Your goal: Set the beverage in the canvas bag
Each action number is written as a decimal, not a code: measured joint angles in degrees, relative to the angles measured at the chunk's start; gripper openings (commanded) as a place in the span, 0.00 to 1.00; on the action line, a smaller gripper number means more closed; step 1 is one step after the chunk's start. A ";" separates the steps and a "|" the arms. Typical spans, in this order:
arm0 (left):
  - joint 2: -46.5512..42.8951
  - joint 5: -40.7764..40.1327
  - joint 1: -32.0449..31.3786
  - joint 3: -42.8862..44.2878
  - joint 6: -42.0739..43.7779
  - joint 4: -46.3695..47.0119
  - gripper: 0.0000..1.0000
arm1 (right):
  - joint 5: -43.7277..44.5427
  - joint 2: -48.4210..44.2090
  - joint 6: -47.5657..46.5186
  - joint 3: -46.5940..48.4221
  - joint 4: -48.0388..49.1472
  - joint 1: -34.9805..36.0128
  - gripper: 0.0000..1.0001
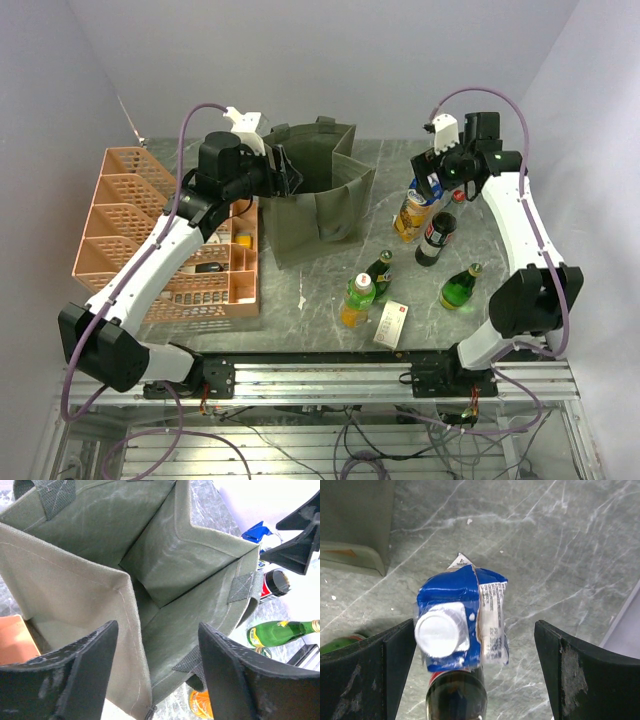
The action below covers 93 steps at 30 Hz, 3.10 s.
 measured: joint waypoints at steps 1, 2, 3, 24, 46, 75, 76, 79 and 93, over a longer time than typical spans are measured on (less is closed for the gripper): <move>0.02 -0.15 0.02 0.02 0.33 0.02 0.80 | -0.04 0.90 -0.11 0.17 -0.37 0.00 1.00; 0.02 -0.37 0.04 0.02 0.66 0.02 0.80 | -0.09 1.64 -0.15 0.33 -0.72 0.00 1.00; 0.02 -0.59 0.07 0.02 0.90 0.04 0.80 | -0.22 2.60 -0.24 0.66 -1.25 0.00 0.99; 1.05 -6.08 0.96 2.69 4.55 -0.07 0.90 | -3.85 7.30 -0.90 4.48 -3.82 0.46 0.40; 4.22 -7.39 0.96 4.28 5.51 0.33 0.79 | 1.01 -4.81 7.19 11.13 -5.75 4.79 0.00; 4.28 -4.48 1.11 -0.24 8.63 3.98 0.70 | -18.53 4.90 22.23 48.02 -0.55 11.32 0.00; 4.17 -4.44 1.18 -0.44 8.79 4.00 0.71 | -18.93 6.10 22.51 48.74 -0.48 12.26 0.00; 3.65 -3.93 1.46 -1.09 9.20 4.24 0.73 | -19.32 9.38 22.93 50.45 -0.35 15.13 0.00; 0.48 -3.82 2.51 -3.48 9.90 5.25 0.62 | -12.63 13.11 19.74 43.60 0.48 23.30 0.00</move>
